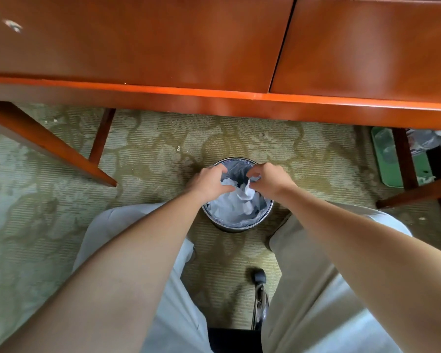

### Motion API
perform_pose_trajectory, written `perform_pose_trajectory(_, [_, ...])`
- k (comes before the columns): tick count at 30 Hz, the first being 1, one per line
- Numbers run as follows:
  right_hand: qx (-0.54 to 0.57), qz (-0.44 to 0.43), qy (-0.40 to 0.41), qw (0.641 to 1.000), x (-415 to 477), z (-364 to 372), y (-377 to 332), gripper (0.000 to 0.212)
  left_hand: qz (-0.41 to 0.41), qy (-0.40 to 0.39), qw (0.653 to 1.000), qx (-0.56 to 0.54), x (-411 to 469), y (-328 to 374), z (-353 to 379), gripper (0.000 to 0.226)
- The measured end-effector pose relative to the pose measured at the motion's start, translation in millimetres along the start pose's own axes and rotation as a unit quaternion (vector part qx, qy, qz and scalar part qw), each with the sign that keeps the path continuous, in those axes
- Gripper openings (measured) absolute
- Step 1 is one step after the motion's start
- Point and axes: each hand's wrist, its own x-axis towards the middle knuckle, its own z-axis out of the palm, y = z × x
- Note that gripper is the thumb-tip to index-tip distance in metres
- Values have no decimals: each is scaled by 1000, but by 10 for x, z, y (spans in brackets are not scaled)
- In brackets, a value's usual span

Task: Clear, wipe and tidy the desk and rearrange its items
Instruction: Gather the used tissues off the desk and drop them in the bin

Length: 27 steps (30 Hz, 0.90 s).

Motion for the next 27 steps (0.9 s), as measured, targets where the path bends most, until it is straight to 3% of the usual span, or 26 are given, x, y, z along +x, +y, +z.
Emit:
perform_pose_trajectory(5, [-15, -24, -1, 1000, -127, -126, -140, 34, 17, 25, 999, 12, -143, 49, -246, 60])
perform_pose_trajectory(15, [-27, -73, 81, 994, -784, -575, -489, 26, 65, 87, 993, 44, -891, 385, -811, 55])
perform_pose_trajectory(27, [-29, -124, 208, 970, -1641, -1748, -977, 22, 108, 194, 971, 93, -1719, 1035, -1987, 40])
